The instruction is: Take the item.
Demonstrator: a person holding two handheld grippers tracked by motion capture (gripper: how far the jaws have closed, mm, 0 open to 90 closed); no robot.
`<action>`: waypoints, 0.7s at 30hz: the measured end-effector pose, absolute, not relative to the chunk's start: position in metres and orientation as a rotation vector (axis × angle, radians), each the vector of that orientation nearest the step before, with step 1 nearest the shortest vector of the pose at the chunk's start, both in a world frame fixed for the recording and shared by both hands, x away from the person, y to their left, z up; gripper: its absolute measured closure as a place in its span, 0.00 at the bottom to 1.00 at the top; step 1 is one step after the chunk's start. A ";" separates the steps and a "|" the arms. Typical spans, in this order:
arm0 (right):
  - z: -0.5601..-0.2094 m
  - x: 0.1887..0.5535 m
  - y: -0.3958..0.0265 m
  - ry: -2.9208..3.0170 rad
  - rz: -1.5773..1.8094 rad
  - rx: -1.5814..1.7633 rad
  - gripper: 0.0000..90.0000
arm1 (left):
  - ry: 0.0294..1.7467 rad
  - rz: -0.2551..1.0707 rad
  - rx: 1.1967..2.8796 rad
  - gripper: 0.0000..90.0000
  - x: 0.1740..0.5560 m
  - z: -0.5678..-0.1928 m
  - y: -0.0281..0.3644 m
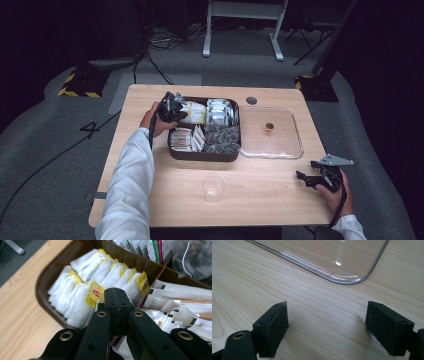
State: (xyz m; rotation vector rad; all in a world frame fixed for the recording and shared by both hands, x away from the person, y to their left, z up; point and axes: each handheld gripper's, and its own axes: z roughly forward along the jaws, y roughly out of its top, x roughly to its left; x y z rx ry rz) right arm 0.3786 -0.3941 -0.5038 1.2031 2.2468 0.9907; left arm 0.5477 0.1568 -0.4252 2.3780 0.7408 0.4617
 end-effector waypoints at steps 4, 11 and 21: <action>-0.504 0.379 -0.394 2.247 0.990 1.203 0.21 | 0.739 0.477 2.356 1.00 0.545 -0.420 0.160; -0.504 0.379 -0.394 2.248 0.990 1.205 0.21 | 0.730 0.509 2.313 1.00 0.537 -0.406 0.165; -0.504 0.379 -0.394 2.248 0.990 1.205 0.21 | 0.718 0.532 2.251 1.00 0.527 -0.386 0.170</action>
